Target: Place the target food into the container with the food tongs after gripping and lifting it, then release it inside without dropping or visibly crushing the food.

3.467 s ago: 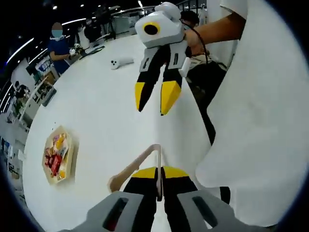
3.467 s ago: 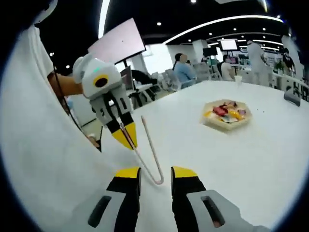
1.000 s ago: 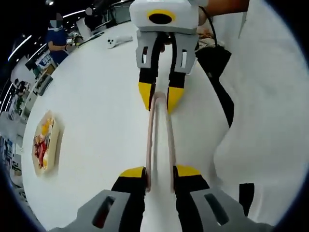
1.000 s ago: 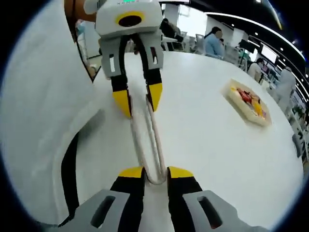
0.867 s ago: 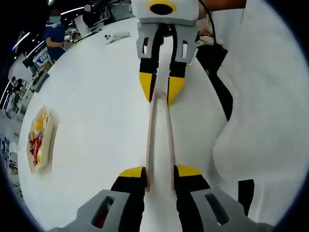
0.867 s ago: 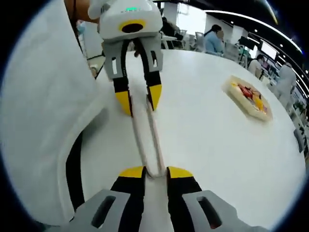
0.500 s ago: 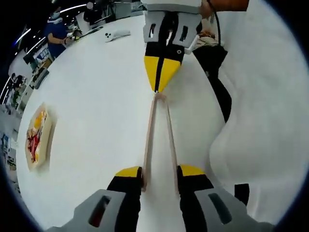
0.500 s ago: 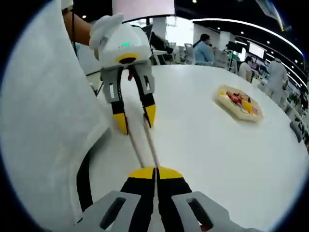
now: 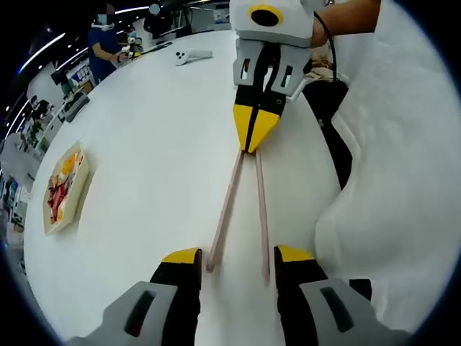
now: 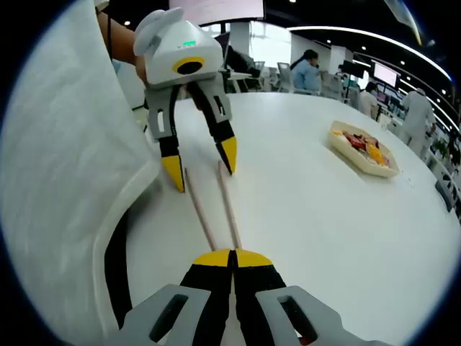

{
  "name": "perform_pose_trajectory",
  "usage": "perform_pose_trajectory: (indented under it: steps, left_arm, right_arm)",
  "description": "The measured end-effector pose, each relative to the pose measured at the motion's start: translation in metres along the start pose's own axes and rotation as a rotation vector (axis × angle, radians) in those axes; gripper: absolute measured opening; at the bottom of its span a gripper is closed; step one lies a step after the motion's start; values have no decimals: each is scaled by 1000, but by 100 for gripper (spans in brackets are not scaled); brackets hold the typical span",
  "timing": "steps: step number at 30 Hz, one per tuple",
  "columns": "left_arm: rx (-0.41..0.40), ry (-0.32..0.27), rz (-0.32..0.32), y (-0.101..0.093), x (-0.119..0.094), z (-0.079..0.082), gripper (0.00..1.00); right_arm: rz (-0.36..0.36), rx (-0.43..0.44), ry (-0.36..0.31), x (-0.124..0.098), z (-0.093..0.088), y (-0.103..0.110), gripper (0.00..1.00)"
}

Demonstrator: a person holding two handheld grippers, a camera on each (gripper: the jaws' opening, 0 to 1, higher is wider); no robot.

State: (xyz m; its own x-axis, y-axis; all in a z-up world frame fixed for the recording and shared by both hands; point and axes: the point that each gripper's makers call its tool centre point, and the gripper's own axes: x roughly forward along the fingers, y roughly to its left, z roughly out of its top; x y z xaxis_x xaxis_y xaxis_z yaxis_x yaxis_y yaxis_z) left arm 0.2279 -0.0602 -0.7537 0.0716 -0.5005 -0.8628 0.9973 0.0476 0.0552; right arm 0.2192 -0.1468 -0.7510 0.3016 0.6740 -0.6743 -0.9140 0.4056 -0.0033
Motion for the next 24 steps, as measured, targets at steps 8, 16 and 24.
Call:
perform_pose_trajectory:
  steps: [8, 16, 24]
  left_arm:
    - [-189, -114, 106, 12, -43, 0, 50]
    - [-383, -257, 199, 19, -74, 3, 57]
    - [-573, -407, 279, 42, -96, 1, 76]
  right_arm:
    - [10, 26, -25, -9, 6, 0, 2]
    - [-56, 177, -289, -42, 58, -17, 10]
    - [-184, 348, -423, -52, 83, -46, 28]
